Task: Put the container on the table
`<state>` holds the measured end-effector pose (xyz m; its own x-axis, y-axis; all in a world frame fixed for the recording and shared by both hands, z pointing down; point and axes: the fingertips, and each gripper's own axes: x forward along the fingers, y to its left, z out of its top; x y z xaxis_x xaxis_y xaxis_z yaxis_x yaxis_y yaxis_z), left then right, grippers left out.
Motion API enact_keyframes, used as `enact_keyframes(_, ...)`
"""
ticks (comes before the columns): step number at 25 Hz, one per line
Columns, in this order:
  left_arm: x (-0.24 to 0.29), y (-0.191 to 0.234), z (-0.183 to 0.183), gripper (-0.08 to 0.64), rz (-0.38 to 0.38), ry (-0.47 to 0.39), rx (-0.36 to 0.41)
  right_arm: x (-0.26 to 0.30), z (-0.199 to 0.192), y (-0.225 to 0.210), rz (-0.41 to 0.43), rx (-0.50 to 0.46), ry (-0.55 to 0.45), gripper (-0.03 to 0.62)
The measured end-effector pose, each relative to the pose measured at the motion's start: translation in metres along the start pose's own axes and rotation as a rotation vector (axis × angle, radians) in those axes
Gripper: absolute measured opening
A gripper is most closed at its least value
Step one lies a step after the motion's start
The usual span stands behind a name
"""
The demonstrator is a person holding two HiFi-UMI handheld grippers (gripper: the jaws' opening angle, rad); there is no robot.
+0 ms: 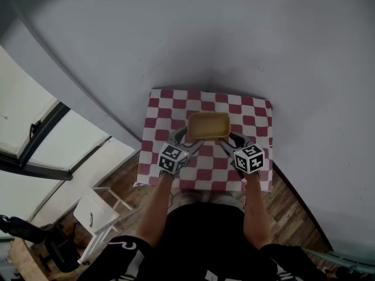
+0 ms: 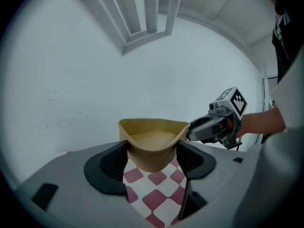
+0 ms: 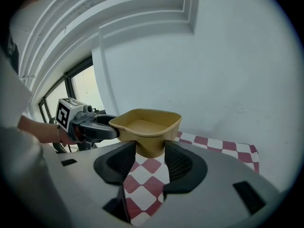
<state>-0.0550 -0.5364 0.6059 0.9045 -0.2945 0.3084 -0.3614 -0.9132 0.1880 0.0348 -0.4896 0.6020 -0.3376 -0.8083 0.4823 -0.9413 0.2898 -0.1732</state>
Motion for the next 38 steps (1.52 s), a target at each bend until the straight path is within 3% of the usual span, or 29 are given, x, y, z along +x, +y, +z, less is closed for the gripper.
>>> enact_keyframes(15,0.044,0.012,-0.028,0.322,-0.012,0.126,-0.019,0.025,-0.028,-0.043,0.029,0.056,0.07,0.204)
enact_keyframes(22,0.074,0.016,-0.053,0.311,-0.025,0.189,-0.085,0.037,-0.05,-0.071,0.048,0.101,0.092,0.201)
enact_keyframes(38,0.114,0.021,-0.12,0.293,0.009,0.385,-0.102,0.068,-0.117,-0.106,0.043,0.143,0.203,0.19)
